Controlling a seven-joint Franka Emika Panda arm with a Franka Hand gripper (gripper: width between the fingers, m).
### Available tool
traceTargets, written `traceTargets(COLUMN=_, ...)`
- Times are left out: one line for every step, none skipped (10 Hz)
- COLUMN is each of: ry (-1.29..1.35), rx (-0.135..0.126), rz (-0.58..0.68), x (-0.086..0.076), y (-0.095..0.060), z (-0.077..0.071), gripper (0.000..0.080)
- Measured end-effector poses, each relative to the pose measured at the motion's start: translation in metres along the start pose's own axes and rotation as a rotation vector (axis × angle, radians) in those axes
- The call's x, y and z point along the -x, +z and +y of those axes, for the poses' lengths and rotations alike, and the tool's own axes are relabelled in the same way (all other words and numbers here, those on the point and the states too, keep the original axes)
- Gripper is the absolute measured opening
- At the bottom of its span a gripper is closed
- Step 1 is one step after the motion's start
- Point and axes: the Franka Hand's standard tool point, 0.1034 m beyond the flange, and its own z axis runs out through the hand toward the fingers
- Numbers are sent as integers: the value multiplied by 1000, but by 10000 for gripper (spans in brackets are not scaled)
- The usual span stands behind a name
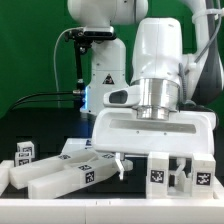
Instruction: Assemble chair
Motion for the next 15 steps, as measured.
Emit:
traceTargets(ry=-5, rx=-4, rz=-12, x=5, y=4, z=-5, gripper=649)
traceTargets(ry=-9, rx=-8, rz=-14, x=6, y=6, z=-8, gripper=649)
traceTargets(ry=-8, rx=-6, rz=-13, x=5, y=6, z=-7, gripper=649)
traceTargets(ry=-9, rx=-6, rz=-14, x=6, y=6, z=-7, gripper=546)
traceTargets(ry=-9, rx=-6, rz=-14, x=6, y=6, z=-7, gripper=412)
traceTargets(ry=-9, rx=-6, rz=-14, x=6, y=6, z=-7, gripper=412)
traceTargets(ry=-3, rx=2, rz=-14, x=5, y=7, z=-2, gripper=229)
traceTargets(ry=-1, rx=8, rz=-12, x=4, y=7, z=3, gripper=86)
traceTargets(ry=-8, rx=10, rz=-15, x=5, y=7, z=4, gripper=86)
traceTargets(ry=-10, rx=10, rz=-16, x=6, y=6, z=4, gripper=43)
traceTargets(ry=-10, rx=10, rz=-16, x=6, y=6, z=4, gripper=43)
traceTargets(ry=-12, rx=10, rz=-16, x=6, y=6, z=4, gripper=43)
traceTargets(ry=-39, rx=10, rz=-20, x=7, y=4, z=7, gripper=43)
traceTargets(ry=-71, rx=7, rz=-37, x=5, y=-6, z=22, gripper=43)
traceTargets(ry=-64, rx=-1, rz=-83, x=4, y=-18, z=33, gripper=30)
